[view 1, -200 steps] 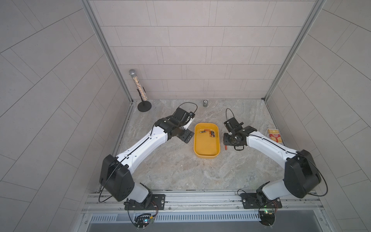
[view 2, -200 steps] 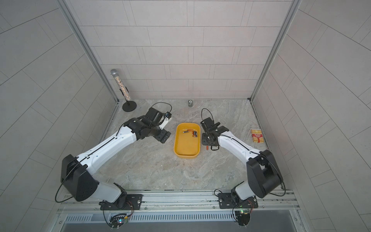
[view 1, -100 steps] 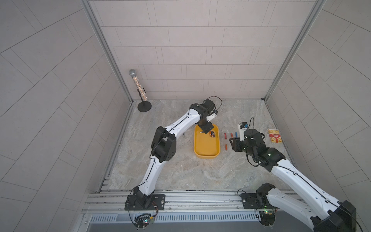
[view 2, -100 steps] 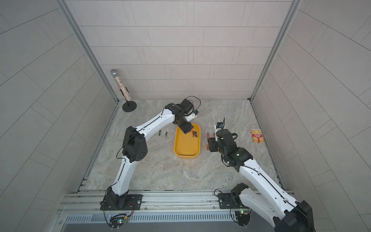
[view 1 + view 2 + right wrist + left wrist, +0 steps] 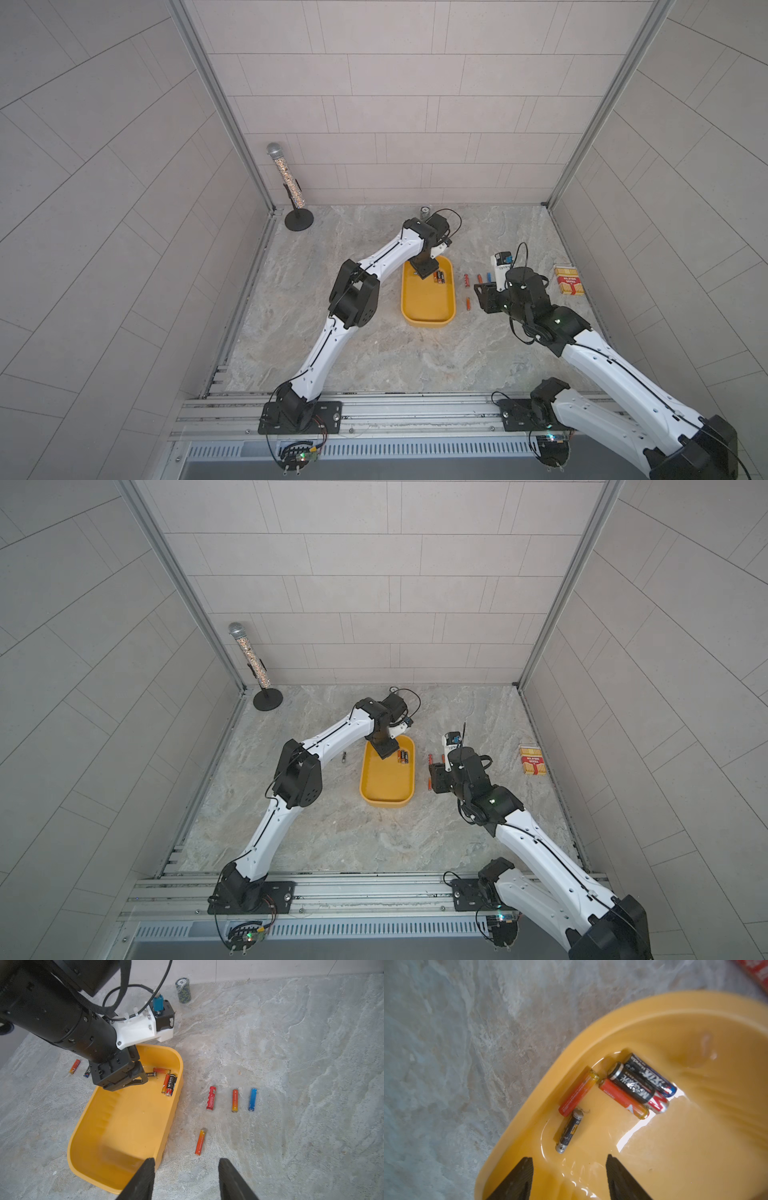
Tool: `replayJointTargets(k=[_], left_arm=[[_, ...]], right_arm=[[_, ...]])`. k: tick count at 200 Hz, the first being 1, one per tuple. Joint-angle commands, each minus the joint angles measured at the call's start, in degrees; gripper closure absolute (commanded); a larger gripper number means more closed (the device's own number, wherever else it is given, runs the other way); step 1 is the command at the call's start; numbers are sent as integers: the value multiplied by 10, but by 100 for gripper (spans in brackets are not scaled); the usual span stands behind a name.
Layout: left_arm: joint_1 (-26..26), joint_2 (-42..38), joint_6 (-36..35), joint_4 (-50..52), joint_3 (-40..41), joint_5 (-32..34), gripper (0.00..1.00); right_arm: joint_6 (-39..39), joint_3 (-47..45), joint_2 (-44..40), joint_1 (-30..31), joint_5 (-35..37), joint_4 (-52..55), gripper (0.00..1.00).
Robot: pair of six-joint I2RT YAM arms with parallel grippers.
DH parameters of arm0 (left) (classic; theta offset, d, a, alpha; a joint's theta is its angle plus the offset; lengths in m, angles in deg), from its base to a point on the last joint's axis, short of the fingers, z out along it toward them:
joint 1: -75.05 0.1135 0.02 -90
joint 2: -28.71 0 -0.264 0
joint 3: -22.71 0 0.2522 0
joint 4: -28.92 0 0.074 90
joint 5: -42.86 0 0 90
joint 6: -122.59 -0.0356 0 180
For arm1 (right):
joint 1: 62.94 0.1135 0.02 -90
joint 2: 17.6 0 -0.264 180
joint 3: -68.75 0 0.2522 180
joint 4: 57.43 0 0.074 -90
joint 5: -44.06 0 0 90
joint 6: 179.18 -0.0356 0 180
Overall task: Take the batteries out of the storage box
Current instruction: Pick up the battery from the storage box.
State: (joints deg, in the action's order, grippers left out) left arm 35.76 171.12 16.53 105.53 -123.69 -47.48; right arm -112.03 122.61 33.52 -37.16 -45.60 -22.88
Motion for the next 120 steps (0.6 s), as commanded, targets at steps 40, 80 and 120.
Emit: replayJointTargets(k=[40, 80, 120], left_arm=[[-4, 34, -14, 7, -9, -10, 39], [-4, 47, -11, -5, -7, -7, 45], [-4, 51, -6, -6, 1, -18, 66]], right_arm=[[13, 0, -13, 2, 15, 1, 47], [12, 0, -14, 2, 15, 2, 47], [17, 0, -15, 2, 21, 3, 47]])
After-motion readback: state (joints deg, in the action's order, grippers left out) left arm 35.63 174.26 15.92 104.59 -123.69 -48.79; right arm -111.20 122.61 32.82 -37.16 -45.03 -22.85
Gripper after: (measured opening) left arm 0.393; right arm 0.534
